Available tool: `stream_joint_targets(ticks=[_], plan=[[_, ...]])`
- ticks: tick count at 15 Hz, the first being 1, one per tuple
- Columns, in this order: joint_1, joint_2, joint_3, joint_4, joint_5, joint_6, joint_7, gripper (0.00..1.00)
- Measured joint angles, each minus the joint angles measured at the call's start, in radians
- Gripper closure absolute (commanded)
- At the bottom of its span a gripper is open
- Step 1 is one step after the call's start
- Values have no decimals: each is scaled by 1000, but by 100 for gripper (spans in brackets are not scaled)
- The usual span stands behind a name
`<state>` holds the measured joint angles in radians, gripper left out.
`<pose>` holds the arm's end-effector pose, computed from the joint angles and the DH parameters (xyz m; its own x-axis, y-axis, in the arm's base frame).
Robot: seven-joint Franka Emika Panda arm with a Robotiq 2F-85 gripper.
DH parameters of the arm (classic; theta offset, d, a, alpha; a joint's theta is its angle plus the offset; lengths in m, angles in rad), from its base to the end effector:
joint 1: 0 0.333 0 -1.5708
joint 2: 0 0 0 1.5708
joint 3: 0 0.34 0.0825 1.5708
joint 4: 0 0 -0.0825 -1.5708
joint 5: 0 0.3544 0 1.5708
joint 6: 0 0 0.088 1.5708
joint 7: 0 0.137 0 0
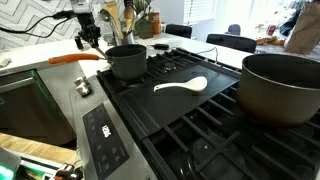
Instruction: Put the wooden ladle in the pot on the left
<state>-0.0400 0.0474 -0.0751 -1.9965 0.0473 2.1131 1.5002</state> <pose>0.5457 -0.0592 0.4502 -0.0660 -0.9973 -0.0336 -0.9951 0.0683 -0.0714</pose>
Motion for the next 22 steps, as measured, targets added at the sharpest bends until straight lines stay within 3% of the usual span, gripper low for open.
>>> stream_joint_targets(ticks=[18, 19, 20, 22], plan=[[63, 229, 22, 80, -58, 44, 41, 94], [64, 232, 22, 81, -61, 55, 41, 49], [65, 233, 22, 82, -63, 64, 41, 48], [67, 234, 22, 82, -64, 80, 40, 34]])
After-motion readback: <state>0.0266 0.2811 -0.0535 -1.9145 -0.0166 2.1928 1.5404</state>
